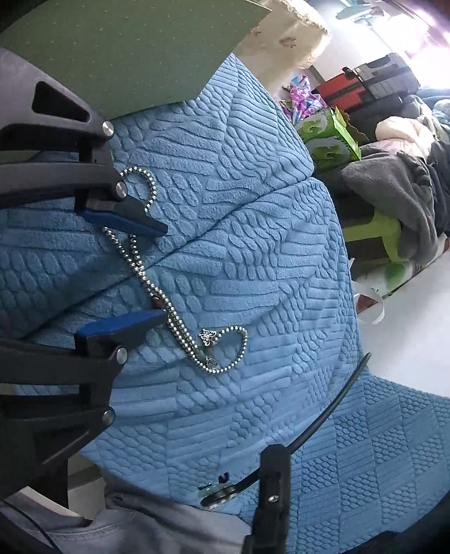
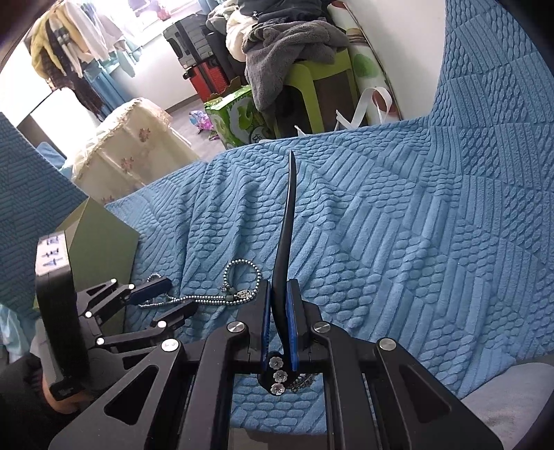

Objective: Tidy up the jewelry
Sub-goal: 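Grasp the silver bead chain with the left gripper and lift it, then carry the bead chain and hairpin in both grippers over the green box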

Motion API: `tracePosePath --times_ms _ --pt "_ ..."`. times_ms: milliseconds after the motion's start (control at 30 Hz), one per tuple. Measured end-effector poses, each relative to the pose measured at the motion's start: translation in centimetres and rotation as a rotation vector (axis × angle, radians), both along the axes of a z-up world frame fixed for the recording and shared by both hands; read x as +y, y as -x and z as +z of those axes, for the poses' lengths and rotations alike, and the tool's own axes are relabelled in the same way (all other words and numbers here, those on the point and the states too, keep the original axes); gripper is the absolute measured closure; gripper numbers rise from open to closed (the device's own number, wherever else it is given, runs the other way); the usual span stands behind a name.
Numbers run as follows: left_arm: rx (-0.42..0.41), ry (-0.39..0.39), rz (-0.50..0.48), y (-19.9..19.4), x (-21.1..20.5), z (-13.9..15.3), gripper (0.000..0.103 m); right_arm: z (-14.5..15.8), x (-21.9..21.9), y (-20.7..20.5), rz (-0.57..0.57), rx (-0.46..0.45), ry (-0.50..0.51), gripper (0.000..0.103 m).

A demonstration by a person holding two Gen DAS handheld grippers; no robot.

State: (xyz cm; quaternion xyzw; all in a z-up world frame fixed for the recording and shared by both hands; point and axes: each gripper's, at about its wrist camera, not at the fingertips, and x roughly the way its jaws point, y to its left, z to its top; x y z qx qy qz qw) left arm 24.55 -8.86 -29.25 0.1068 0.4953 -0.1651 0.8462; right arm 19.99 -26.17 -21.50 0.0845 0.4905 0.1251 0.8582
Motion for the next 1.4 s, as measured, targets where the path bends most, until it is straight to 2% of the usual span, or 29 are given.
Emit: tracePosePath --times_ms 67,100,233,300,333,500,700,1100,1400 --pt "0.013 0.007 -0.001 0.1 0.1 0.0 0.062 -0.1 0.0 -0.1 0.000 0.005 -0.005 0.096" --pt "0.022 0.009 -0.005 0.1 0.0 0.0 0.066 -0.1 0.0 -0.2 0.001 0.007 -0.005 0.096" --pt "0.044 0.009 -0.042 0.9 -0.2 0.2 0.092 -0.4 0.1 -0.3 0.004 0.018 -0.001 0.096" --pt "0.042 0.001 -0.044 1.2 -0.6 0.2 0.096 -0.5 0.3 -0.3 0.009 0.021 0.001 0.096" --pt "0.044 -0.014 -0.049 1.1 -0.8 0.3 0.103 -0.5 0.3 -0.3 0.011 0.022 0.005 0.096" --pt "0.059 0.037 -0.004 0.8 -0.1 0.6 0.103 -0.6 0.8 -0.2 0.017 0.018 0.024 0.096" --pt "0.064 0.169 0.108 0.8 1.2 3.1 0.103 0.7 0.6 0.0 -0.012 -0.008 0.026 0.096" --pt "-0.027 0.281 0.208 1.9 2.3 11.5 0.103 5.2 2.7 1.5 0.009 -0.035 0.060 0.096" --pt "-0.131 0.320 0.259 2.2 4.4 19.9 0.103 11.6 5.4 2.1 0.052 -0.111 0.076 0.096"
